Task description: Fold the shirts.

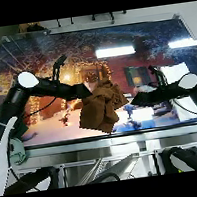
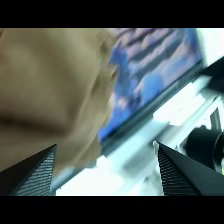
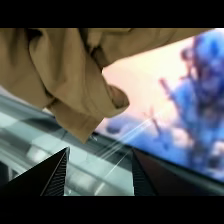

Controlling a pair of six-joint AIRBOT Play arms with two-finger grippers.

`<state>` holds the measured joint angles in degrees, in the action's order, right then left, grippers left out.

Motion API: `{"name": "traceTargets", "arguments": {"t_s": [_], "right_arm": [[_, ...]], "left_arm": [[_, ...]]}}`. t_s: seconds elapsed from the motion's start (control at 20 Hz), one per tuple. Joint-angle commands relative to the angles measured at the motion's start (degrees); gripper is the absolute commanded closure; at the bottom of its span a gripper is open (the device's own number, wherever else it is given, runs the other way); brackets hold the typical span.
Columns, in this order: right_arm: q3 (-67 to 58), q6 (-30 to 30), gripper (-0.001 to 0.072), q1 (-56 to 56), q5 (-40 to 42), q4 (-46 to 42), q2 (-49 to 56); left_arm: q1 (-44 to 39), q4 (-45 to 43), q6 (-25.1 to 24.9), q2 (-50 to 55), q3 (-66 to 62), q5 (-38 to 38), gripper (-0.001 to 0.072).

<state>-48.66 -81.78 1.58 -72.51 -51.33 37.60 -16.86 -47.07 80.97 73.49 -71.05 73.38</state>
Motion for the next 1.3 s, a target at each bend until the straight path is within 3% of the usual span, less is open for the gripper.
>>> {"name": "traceTargets", "arguments": {"t_s": [0.0, 0.15, 0.2, 0.25, 0.3, 0.4, 0.65, 0.9, 0.95, 1.0, 1.05, 1.15, 1.2, 1.25], "right_arm": [[-1.9, 3.2, 0.0274, -5.4, -0.3, -0.1, 1.8], [-1.8, 6.0, 0.0268, -4.1, 0.0, 0.4, 6.4], [-1.8, 6.9, 0.0242, -2.6, 0.5, 0.4, 8.0], [-1.8, 7.0, 0.0143, -0.4, 0.9, 0.4, 10.0], [-1.8, 7.1, 0.0092, 2.1, 1.7, 0.4, 11.9], [-1.6, 8.1, 0.0093, 8.4, 5.6, 0.4, 15.9], [-1.6, 8.6, 0.0095, 20.4, 14.3, 2.0, 24.0], [-1.6, 10.7, 0.0098, 21.7, 15.3, 4.3, 25.7], [-1.6, 10.7, 0.0101, 21.7, 15.3, 4.2, 25.7], [-1.6, 10.7, 0.0162, 21.7, 15.3, 4.3, 25.8], [-1.6, 10.7, 0.0303, 21.7, 15.2, 4.3, 25.9], [-1.6, 13.0, 0.0609, 21.7, 15.0, 5.5, 25.9], [-1.6, 14.1, 0.0684, 21.7, 14.8, 6.6, 25.8], [-1.7, 14.6, 0.0685, 21.7, 14.6, 7.0, 25.7]], "left_arm": [[5.4, -1.9, 0.7, -6.4, 9.9, 6.6, 0.0035], [5.4, -0.8, 1.6, -15.3, 26.8, 0.6, 0.0044], [4.1, 0.7, 1.6, -17.5, 31.8, -3.7, 0.0044], [2.2, 3.0, 1.6, -19.6, 36.8, -9.4, 0.0044], [-0.2, 5.4, 1.6, -20.9, 40.8, -15.1, 0.0044], [-6.5, 10.0, 1.6, -21.5, 46.4, -26.0, 0.0044], [-23.1, 14.3, 1.7, -11.5, 47.3, -42.8, 0.0044], [-28.1, 14.1, 1.8, 1.3, 38.3, -46.4, 0.0044], [-28.1, 14.1, 1.8, 3.6, 36.5, -46.1, 0.0044], [-28.1, 14.1, 1.8, 5.3, 35.0, -45.6, 0.0045], [-28.1, 14.1, 1.8, 6.8, 33.4, -44.8, 0.006], [-28.1, 13.6, 0.9, 8.5, 30.8, -43.3, 0.0419], [-28.1, 13.6, 0.0, 8.8, 30.1, -42.9, 0.0586], [-28.1, 13.6, -0.6, 8.8, 29.6, -42.4, 0.0695]]}}
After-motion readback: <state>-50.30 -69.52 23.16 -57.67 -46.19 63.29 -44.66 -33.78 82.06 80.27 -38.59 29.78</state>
